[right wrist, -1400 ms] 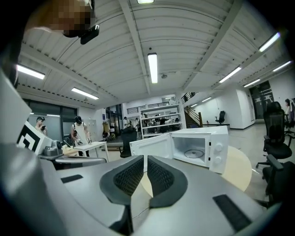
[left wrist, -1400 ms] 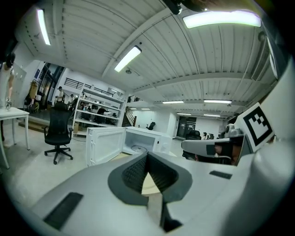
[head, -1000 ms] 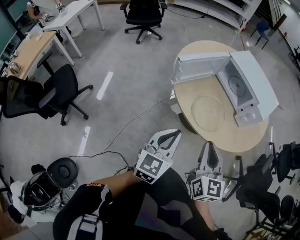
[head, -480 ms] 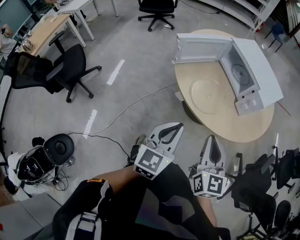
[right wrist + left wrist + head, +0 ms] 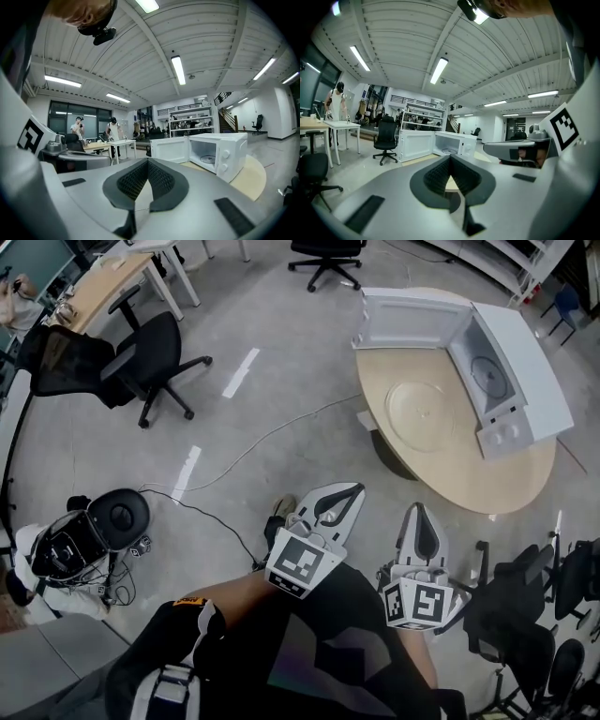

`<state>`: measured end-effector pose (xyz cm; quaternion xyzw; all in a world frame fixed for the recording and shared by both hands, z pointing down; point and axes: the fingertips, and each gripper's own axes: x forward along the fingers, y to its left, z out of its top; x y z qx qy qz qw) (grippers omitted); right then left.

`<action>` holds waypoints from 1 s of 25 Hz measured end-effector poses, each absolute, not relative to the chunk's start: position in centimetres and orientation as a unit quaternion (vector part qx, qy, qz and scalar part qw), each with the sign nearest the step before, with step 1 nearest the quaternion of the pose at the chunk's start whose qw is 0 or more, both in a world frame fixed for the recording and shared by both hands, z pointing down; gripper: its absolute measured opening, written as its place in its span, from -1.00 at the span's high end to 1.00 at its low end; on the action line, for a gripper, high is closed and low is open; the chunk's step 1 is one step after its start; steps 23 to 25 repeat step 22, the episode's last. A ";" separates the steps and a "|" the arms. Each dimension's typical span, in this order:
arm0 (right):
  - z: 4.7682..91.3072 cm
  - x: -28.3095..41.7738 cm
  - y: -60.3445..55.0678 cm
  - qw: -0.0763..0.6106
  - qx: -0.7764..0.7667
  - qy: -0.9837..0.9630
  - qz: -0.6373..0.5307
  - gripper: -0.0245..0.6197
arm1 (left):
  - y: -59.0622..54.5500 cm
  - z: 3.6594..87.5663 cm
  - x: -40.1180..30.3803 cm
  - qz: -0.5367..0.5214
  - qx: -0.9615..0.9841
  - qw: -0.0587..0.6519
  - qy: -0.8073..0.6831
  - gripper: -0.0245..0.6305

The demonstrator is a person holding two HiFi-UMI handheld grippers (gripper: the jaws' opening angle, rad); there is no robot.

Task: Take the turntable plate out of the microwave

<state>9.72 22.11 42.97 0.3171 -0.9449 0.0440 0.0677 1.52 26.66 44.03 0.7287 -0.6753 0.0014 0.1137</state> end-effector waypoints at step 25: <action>42.7 11.1 22.2 0.055 0.331 -0.941 0.051 0.88 | 26.8 43.0 2.2 0.005 0.732 0.097 -0.675 0.78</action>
